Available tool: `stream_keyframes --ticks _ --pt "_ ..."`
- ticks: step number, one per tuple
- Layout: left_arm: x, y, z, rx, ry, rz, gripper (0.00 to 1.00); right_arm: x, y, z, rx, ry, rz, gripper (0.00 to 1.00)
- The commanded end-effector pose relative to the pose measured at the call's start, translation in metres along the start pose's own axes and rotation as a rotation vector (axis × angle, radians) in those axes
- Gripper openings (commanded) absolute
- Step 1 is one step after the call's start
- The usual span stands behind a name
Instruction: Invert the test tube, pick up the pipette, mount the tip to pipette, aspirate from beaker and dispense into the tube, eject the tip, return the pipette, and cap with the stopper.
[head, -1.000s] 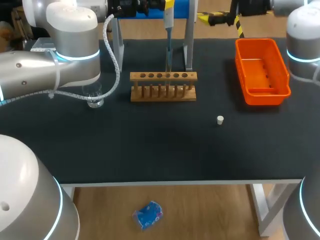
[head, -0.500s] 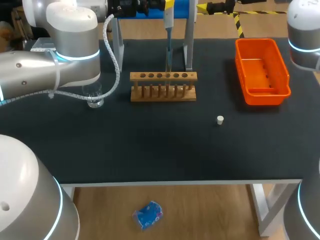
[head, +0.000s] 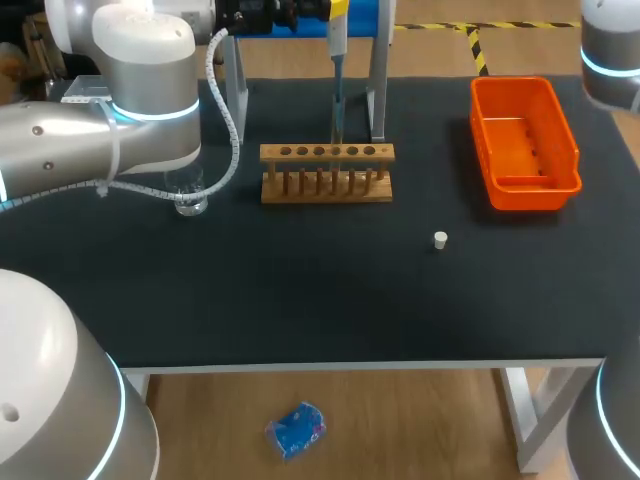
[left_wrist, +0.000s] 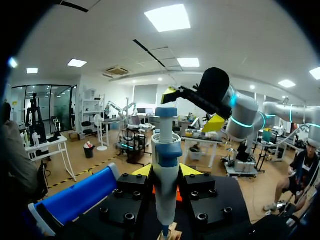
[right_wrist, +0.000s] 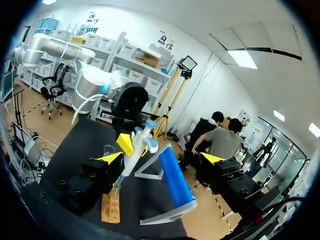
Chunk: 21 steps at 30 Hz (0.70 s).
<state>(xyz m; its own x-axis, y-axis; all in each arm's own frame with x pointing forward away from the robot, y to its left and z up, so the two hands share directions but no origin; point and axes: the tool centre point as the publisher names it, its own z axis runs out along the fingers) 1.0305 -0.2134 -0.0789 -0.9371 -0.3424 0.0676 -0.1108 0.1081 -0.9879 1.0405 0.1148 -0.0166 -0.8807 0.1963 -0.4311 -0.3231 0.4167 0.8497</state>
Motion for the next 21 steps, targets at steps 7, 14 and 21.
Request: stream_keyframes --ticks 7,14,21 --pt "0.0 0.0 0.0 0.002 0.001 0.0 0.0 -0.025 0.026 0.017 -0.003 0.136 0.02 0.0" --pt "0.0 0.0 0.0 0.002 0.001 0.0 0.0 -0.026 0.04 0.028 -0.015 0.215 0.074 0.0" --pt "0.0 0.0 0.0 0.002 0.001 0.0 0.0 -0.027 0.054 0.038 0.003 0.316 0.157 0.0"
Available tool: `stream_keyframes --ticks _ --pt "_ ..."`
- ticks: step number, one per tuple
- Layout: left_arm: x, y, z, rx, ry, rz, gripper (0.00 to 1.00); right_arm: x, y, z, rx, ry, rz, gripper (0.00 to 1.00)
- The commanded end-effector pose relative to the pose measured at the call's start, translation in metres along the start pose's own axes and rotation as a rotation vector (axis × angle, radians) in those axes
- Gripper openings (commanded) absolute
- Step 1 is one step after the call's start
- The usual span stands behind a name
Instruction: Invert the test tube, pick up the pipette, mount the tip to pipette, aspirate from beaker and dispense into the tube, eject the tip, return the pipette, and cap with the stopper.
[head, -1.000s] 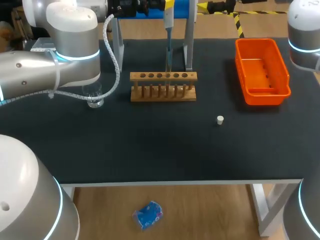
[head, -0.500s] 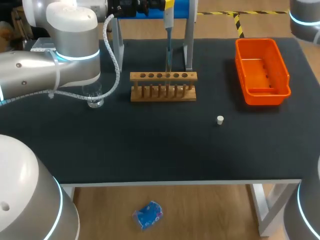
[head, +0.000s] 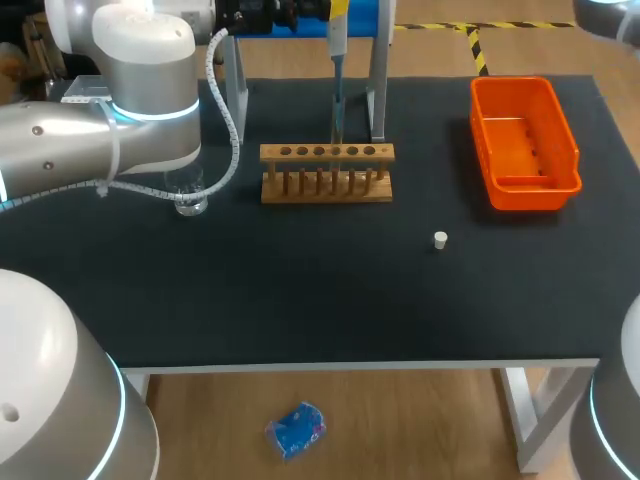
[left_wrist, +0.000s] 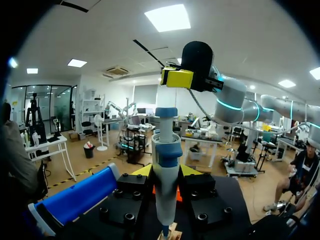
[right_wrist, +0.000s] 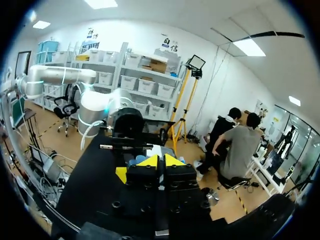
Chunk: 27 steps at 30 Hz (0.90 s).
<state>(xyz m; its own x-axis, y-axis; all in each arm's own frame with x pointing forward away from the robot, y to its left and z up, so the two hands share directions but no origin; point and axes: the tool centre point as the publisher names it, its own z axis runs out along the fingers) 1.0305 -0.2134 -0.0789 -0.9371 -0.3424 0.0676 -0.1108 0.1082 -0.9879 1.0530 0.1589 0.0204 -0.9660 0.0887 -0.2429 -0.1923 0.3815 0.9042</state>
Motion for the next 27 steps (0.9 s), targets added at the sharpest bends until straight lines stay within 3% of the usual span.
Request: stream_keyframes --ticks 1,14,27 --pt "0.0 0.0 0.0 0.002 0.001 0.0 0.0 -0.008 0.011 0.005 0.027 0.143 0.021 0.0" --pt "0.0 0.0 0.0 0.002 0.001 0.0 0.0 0.023 0.02 0.023 0.075 0.288 0.026 0.0" --pt "0.0 0.0 0.0 0.002 0.001 0.0 0.0 0.038 0.003 0.04 0.117 0.313 0.052 0.0"
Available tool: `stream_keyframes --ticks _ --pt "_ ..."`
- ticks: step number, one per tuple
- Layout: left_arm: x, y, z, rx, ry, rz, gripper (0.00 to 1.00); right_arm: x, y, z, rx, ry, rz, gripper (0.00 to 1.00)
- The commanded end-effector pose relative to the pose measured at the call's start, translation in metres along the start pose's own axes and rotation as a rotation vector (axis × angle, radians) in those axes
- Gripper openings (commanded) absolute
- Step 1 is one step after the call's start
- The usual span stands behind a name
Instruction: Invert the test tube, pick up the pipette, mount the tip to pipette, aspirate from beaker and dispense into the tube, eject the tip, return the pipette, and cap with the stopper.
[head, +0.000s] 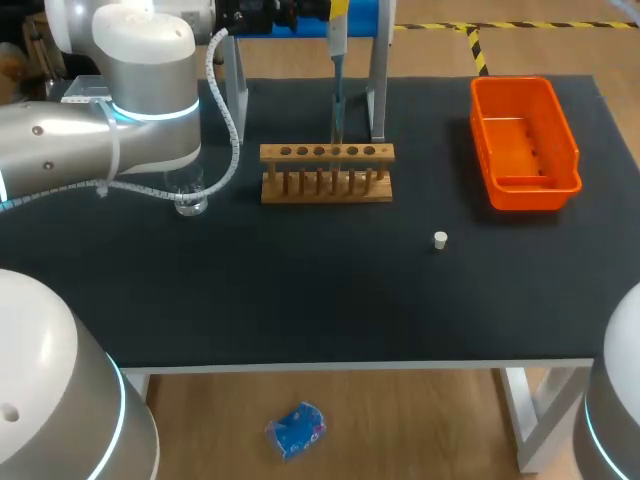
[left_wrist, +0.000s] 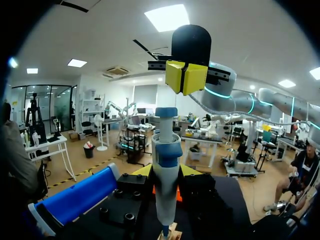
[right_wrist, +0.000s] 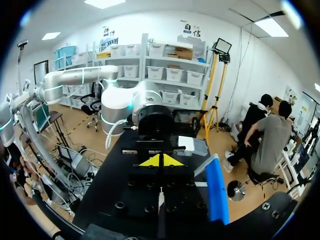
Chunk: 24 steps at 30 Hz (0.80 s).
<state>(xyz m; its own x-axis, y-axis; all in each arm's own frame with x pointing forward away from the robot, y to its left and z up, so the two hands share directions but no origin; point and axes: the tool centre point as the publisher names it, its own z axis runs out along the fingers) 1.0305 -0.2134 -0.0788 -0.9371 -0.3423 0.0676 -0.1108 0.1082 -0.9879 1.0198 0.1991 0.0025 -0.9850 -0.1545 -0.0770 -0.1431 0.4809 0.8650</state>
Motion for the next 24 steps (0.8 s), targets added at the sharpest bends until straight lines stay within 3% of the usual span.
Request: stream_keyframes --ticks 1,24 --pt "0.0 0.0 0.0 0.002 0.001 0.0 0.0 -0.003 -0.003 0.003 0.01 0.021 0.008 0.0" --pt "0.0 0.0 0.0 0.002 0.001 0.0 0.0 0.001 -0.015 0.009 0.002 0.035 0.057 0.0"
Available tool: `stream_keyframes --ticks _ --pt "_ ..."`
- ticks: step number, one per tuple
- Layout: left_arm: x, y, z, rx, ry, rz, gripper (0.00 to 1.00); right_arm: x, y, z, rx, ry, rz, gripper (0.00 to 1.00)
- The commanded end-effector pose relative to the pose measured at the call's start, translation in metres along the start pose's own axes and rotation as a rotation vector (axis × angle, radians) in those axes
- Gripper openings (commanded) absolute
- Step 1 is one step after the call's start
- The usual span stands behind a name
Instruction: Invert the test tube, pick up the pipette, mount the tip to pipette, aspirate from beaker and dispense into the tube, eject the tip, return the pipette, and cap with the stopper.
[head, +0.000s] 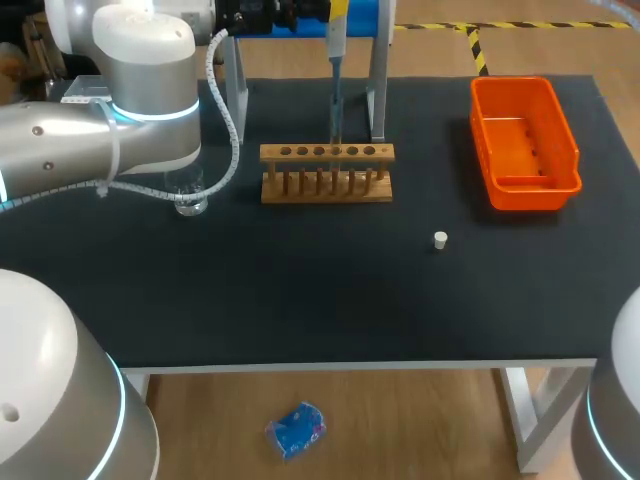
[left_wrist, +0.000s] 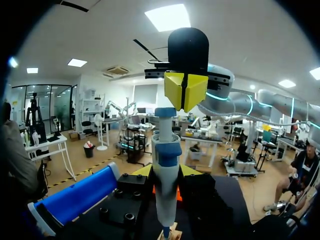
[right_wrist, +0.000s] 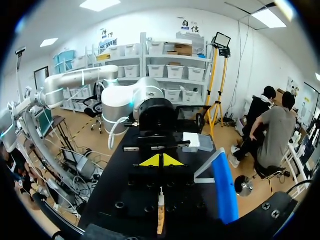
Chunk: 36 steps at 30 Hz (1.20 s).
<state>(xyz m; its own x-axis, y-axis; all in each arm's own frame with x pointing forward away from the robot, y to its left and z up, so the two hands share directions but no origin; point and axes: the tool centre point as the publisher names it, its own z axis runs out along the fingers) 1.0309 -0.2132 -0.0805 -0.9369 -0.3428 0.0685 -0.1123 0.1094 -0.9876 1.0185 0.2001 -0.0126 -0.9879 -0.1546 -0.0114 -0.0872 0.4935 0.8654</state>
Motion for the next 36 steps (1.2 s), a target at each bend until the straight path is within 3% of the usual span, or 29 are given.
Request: stream_keyframes --ticks 1,14,24,36 --pt "0.0 -0.002 0.0 0.004 0.002 0.001 0.0 -0.002 -0.001 -0.001 -0.004 0.002 -0.001 0.0" --pt "0.0 -0.002 0.0 0.004 0.002 0.001 0.0 -0.001 0.013 -0.006 -0.033 -0.015 -0.025 0.0" --pt "0.0 -0.002 0.0 0.004 0.002 0.001 0.0 -0.008 0.007 -0.012 -0.07 -0.06 0.037 0.0" --pt "0.0 -0.002 0.0 0.004 0.002 0.001 0.0 -0.009 0.006 -0.006 -0.085 -0.049 0.049 0.0"
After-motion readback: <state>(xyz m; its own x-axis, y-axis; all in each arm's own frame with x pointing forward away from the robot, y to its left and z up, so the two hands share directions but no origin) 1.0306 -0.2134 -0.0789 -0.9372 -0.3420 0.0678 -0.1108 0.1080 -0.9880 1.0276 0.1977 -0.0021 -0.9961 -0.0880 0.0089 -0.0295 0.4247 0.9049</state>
